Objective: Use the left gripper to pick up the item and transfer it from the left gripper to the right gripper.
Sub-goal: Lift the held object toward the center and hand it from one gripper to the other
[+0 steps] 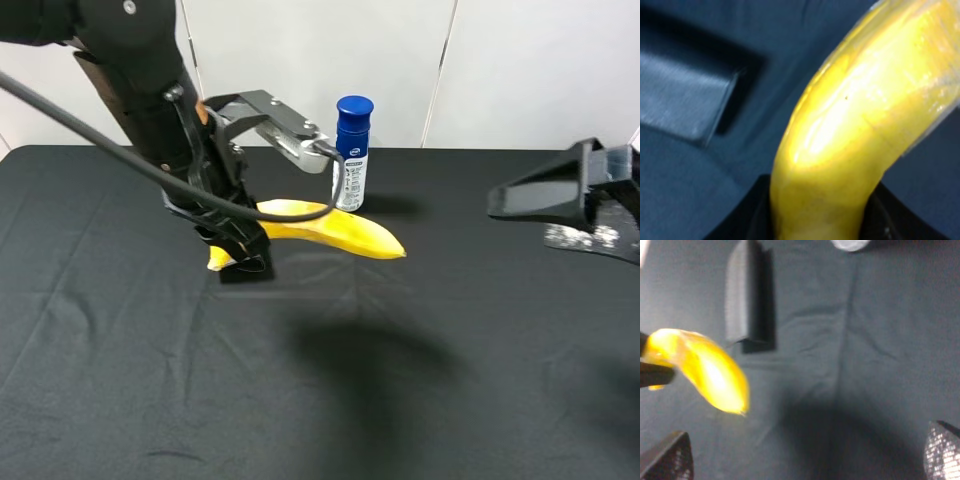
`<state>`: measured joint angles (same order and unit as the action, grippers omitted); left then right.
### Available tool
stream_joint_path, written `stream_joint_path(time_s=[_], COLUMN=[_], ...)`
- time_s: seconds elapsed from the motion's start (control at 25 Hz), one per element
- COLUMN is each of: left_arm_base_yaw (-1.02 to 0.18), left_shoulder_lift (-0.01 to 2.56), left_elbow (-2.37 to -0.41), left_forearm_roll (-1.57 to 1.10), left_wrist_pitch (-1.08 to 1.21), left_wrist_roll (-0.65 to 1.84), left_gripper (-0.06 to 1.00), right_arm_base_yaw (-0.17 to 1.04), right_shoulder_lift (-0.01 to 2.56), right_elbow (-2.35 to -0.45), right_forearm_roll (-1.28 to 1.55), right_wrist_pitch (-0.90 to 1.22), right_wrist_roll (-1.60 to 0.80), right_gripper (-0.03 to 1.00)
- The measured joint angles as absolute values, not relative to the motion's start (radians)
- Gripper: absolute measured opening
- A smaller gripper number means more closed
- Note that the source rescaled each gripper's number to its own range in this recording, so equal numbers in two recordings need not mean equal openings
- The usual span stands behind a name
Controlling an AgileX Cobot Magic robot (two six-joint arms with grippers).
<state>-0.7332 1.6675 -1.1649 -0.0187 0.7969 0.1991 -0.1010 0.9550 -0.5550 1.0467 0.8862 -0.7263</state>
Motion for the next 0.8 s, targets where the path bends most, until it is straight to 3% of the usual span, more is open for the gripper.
stream_joint_path(time_s=[0.4, 0.8], left_arm_base_yaw=[-0.766, -0.766], left_shoulder_lift=[1.668, 1.668], left_elbow=[-1.165, -1.165], left_forearm_roll=[-0.090, -0.095], left_wrist_pitch=[0.698, 0.677], left_wrist_roll=[0.194, 0.194], left_gripper=[0.00, 0.00], right_arm_base_yaw=[-0.090, 0.124], right_shoulder_lift=[1.156, 1.326], right_elbow=[-0.555, -0.602], right_forearm_roll=[1.235, 1.356], right_wrist_pitch=[0.953, 0.886], right_wrist_roll=[-0.970, -1.106], right_gripper=[1.00, 1.00])
